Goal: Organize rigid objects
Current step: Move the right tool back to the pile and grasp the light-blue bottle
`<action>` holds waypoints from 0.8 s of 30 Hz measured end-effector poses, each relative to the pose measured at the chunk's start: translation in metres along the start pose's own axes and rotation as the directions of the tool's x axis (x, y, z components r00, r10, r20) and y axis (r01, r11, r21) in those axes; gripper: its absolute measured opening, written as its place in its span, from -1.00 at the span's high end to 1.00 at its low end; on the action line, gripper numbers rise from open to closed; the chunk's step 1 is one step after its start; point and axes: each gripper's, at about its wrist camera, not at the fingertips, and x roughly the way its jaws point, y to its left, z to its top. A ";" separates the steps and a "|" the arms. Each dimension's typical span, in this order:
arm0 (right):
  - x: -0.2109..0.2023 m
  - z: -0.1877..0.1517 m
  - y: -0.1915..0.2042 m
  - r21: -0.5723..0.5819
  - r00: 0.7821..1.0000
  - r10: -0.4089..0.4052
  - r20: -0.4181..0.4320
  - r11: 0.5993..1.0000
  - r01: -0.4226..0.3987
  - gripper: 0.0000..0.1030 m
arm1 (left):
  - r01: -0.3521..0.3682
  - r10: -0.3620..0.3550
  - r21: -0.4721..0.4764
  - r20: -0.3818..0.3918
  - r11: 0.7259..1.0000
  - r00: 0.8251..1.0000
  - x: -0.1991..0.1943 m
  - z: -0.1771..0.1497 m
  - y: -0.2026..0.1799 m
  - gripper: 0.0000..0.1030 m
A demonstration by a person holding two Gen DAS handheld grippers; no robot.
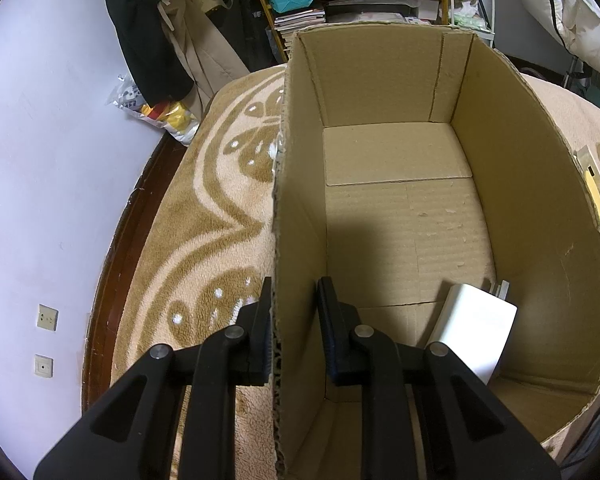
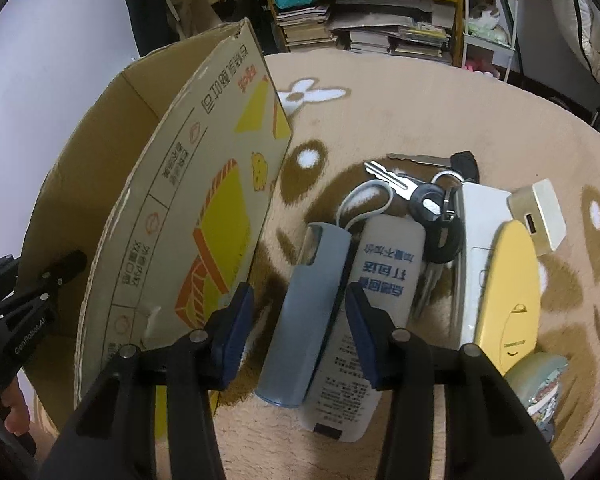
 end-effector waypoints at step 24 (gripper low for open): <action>0.026 0.002 0.013 -0.013 0.995 -0.095 -0.018 0.995 0.095 0.40 | 0.018 -0.019 -0.032 -0.016 0.999 1.000 -0.002 0.001 0.005 0.61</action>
